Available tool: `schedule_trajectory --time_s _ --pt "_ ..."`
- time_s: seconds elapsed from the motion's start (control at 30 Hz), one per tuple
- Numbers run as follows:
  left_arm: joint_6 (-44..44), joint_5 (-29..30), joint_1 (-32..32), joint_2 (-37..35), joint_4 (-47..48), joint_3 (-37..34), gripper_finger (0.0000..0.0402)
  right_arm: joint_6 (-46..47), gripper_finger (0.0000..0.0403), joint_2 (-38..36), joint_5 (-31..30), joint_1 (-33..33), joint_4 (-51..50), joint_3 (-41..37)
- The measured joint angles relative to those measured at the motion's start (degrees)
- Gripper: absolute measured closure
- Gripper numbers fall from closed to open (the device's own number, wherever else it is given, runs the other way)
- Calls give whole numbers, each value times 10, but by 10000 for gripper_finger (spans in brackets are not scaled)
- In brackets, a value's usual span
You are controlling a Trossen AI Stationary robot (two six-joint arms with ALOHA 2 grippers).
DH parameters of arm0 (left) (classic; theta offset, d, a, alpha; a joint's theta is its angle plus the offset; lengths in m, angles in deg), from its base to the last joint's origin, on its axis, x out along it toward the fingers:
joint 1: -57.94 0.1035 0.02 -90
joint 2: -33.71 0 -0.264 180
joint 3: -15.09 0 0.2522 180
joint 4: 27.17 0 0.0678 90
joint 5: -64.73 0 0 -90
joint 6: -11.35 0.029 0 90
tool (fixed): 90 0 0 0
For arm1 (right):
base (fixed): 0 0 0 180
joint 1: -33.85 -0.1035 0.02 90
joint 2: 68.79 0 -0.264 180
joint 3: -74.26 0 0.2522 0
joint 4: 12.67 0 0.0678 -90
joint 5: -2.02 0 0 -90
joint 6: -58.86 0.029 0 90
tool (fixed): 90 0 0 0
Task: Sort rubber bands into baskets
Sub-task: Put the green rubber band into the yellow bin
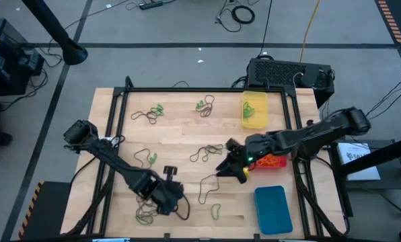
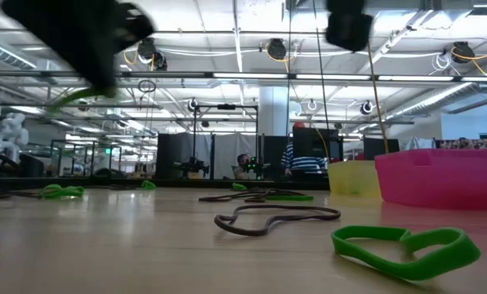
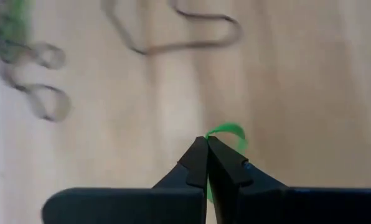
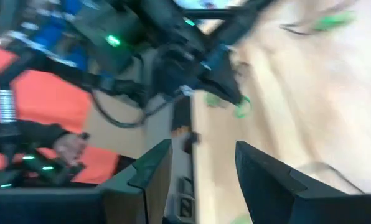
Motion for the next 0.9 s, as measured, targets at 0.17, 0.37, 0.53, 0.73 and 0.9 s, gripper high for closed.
schedule_trajectory --time_s 0.17,0.37,0.53,0.73,0.9 --pt "84 4 69 0 -18 22 394 -2 234 -107 -56 -1 -189 0" --pt "169 0 183 0 -132 44 394 18 234 -235 -148 -9 -359 0" --pt "173 -3 297 0 -286 58 394 17 234 -305 -213 -12 -431 0" --pt "55 -19 417 26 -482 61 394 -12 234 -351 -288 -10 -527 0" --pt "-33 -54 477 100 -498 115 394 -10 234 -376 -346 11 -634 0"
